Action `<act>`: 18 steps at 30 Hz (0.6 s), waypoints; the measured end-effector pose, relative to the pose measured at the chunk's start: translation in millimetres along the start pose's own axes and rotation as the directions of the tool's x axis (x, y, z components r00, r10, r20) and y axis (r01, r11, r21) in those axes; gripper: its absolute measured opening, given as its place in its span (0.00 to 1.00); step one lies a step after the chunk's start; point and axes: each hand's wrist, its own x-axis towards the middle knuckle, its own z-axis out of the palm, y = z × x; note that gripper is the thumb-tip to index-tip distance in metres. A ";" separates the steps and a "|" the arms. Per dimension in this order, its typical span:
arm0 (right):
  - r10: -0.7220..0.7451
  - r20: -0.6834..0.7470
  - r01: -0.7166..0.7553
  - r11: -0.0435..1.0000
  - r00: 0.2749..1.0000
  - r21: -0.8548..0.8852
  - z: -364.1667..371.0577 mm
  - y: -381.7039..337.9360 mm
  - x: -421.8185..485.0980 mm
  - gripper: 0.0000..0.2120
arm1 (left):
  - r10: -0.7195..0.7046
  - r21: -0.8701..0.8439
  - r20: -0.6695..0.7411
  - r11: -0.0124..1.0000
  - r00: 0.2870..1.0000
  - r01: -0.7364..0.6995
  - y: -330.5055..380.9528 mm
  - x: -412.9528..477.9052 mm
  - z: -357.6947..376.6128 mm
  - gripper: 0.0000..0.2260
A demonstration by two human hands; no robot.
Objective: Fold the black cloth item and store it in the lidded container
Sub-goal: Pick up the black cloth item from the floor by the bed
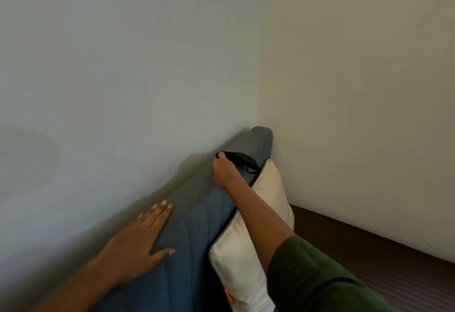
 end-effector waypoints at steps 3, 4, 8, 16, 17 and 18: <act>-0.133 -0.221 0.168 0.974 0.966 0.149 -1.8 -42.8 -35.2 0.15 | -0.077 0.053 -0.093 0.995 0.993 0.082 -9.7 -63.2 2.1 0.46; -0.130 -0.327 0.212 0.950 0.936 0.231 -0.6 -58.6 -49.1 0.16 | -0.107 0.081 -0.090 0.990 0.990 0.114 -8.7 -82.0 2.7 0.42; -0.063 -0.551 0.372 0.801 0.832 0.470 19.7 -128.0 -113.2 0.15 | -0.215 0.119 -0.130 0.966 0.968 0.231 -3.4 -115.2 5.1 0.40; -0.124 -0.104 0.162 0.724 0.987 0.671 76.4 -162.6 -182.9 0.18 | -0.250 0.120 -0.115 0.957 0.961 0.263 16.4 -120.0 -16.9 0.34; -0.127 -0.095 0.158 0.733 0.987 0.661 75.5 -161.7 -178.6 0.18 | -0.237 0.142 -0.148 0.956 0.960 0.258 15.4 -119.3 -16.3 0.33; -0.130 -0.090 0.157 0.735 0.987 0.660 76.3 -161.5 -177.7 0.18 | -0.223 0.157 -0.163 0.956 0.961 0.248 15.0 -119.6 -13.4 0.33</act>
